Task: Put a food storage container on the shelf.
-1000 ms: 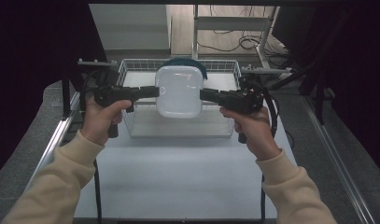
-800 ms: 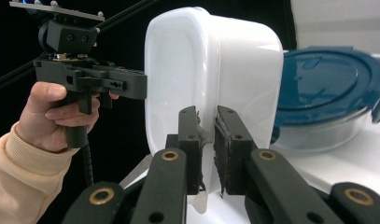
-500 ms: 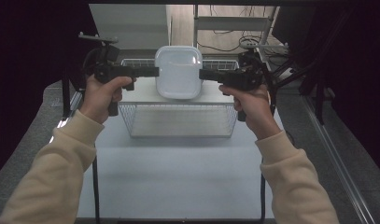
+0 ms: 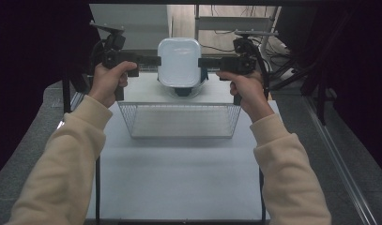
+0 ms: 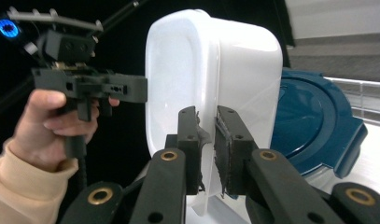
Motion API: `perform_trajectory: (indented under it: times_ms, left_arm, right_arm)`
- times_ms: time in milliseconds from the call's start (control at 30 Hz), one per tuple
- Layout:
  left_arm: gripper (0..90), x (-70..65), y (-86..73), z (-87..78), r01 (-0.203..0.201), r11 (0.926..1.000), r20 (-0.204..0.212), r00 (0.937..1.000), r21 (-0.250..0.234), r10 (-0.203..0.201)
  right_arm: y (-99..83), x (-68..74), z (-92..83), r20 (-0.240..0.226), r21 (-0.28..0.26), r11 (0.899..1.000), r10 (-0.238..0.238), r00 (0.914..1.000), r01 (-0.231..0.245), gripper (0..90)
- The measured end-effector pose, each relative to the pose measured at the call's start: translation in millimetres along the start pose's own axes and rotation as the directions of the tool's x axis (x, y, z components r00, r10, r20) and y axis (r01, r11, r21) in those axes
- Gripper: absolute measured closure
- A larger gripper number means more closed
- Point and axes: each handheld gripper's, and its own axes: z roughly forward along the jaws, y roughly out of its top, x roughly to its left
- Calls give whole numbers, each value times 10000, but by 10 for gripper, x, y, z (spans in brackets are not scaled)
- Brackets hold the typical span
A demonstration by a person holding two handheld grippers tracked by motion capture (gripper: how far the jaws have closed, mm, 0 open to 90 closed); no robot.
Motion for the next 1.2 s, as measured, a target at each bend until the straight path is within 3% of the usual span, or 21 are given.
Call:
perform_trajectory:
  times_ms: [167,333,633,800,900,967,1033,1100,1200]
  left_arm:
    - [785,74,69,52,510,9987,100,9987,-15,-510]
    - [772,173,124,110,1039,9945,333,9941,-93,-1036]
    - [741,357,188,230,1892,9815,666,9801,-287,-1869]
    - [727,439,189,279,2137,9764,609,9755,-312,-2116]
    - [718,482,176,289,2243,9739,827,9718,-357,-2208]
    - [716,482,174,288,2167,9756,831,9735,-357,-2132]
    - [680,460,173,293,1984,9793,669,9784,-400,-1955]
    - [561,420,167,288,1688,9831,482,9850,-703,-1657]
    - [403,314,139,201,1082,9863,162,9941,-1247,-1070]
  right_arm:
    - [63,-100,45,27,-61,9973,729,9973,-728,793]
    - [142,-213,100,12,2,9861,1662,9861,-1662,780]
    - [189,-452,219,-125,-193,9440,3293,9441,-3295,763]
    - [180,-536,282,-137,-355,9301,3653,9308,-3655,744]
    - [161,-573,311,-167,-313,9234,3823,9239,-3826,728]
    - [154,-580,311,-241,-359,9223,3842,9229,-3849,727]
    - [150,-573,311,-287,-430,9243,3782,9253,-3791,660]
    - [152,-539,305,-257,-741,9333,3505,9362,-3514,542]
    - [148,-435,216,182,-1356,9550,2685,9631,-2637,459]
